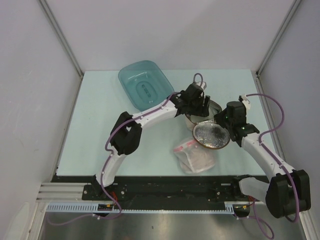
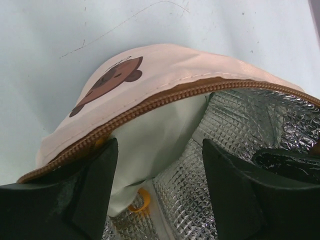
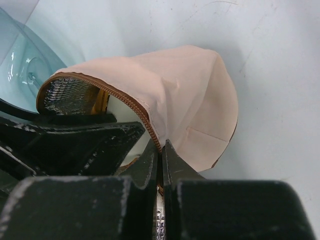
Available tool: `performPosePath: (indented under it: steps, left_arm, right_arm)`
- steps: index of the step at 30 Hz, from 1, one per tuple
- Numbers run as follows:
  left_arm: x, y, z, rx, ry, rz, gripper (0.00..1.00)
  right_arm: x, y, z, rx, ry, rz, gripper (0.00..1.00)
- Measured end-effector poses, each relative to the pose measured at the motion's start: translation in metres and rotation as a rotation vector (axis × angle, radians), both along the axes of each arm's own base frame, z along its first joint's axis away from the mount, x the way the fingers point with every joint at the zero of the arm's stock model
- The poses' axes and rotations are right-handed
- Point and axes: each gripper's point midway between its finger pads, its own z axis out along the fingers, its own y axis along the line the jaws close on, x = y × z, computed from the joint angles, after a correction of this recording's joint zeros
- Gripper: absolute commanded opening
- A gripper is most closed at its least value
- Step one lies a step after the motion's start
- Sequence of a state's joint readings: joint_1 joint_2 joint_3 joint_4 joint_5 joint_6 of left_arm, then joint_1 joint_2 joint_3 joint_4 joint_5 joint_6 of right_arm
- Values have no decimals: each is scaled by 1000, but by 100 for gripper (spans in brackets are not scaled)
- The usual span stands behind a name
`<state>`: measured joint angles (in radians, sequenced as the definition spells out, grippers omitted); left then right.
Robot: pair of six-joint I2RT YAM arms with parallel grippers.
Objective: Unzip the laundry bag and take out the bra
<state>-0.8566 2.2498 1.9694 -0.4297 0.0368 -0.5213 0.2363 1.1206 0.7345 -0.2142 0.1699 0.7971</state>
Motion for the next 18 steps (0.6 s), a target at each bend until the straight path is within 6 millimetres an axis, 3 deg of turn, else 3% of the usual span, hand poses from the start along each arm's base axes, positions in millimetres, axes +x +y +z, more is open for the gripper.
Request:
performPosePath:
  steps: [3,7,11,14,18]
  left_arm:
    - [-1,-1,-3,19,-17,-8,65]
    - [-1,-2,-19,53,-15,-19,28]
    - [-5,0,-50,111,20,-39,1]
    - [-5,1,-57,142,30,-53,0]
    - [-9,-6,-34,82,50,-92,0]
  right_arm:
    - [2,2,-1,6,0,2,0]
    - [4,3,-3,13,4,5,0]
    - [4,5,-2,25,2,9,0]
    - [4,6,-2,28,3,12,0]
    - [4,4,-2,26,1,6,0]
